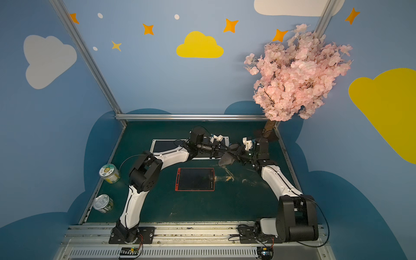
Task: Wipe the drawing tablet
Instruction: Adjust the cleaning item.
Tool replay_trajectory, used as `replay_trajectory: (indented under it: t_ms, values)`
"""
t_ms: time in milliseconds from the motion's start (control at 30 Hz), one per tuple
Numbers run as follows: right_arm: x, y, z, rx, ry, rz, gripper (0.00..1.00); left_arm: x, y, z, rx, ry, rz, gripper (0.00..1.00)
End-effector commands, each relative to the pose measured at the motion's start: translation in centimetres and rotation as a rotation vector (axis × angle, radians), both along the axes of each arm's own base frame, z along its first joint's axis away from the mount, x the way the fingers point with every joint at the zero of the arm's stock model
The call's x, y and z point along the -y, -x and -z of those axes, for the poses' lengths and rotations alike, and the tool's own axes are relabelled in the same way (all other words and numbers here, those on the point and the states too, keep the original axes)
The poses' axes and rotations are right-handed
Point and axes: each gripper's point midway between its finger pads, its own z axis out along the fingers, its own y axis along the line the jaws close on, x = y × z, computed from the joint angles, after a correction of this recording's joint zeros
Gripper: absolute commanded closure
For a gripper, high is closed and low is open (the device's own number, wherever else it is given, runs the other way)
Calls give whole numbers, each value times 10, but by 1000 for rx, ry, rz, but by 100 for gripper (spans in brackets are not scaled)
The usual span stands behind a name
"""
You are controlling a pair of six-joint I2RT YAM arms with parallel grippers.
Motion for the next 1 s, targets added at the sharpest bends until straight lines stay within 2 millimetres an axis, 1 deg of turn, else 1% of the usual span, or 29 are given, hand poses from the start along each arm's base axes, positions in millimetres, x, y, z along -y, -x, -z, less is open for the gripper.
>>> replay_trajectory:
  t_ms: [0, 67, 167, 267, 367, 433, 567, 667, 800, 967]
  values:
    - [-59, 81, -19, 29, -64, -418, 100, 34, 42, -34, 78, 70, 66, 58]
    - [-55, 84, -16, 40, -24, -412, 100, 33, 42, -37, 84, 76, 65, 55]
    - [-52, 87, -17, 54, -3, -414, 100, 34, 43, -41, 77, 87, 64, 54]
    - [-55, 89, -24, 77, -23, -429, 100, 35, 43, -45, 74, 101, 66, 53]
    - [-65, 95, -34, 97, -82, -493, 100, 36, 42, -46, 60, 119, 62, 53]
    - [-74, 103, -40, 98, -118, -551, 100, 36, 40, -46, 50, 131, 56, 53]
    - [-87, 120, -45, 105, -135, -626, 100, 35, 40, -43, 50, 128, 47, 53]
    - [-90, 130, -45, 107, -127, -653, 100, 33, 40, -43, 51, 127, 44, 53]
    - [-88, 135, -39, 105, -89, -655, 100, 32, 39, -44, 51, 127, 45, 54]
    - [-96, 147, -38, 101, -70, -711, 100, 32, 39, -43, 50, 123, 43, 54]
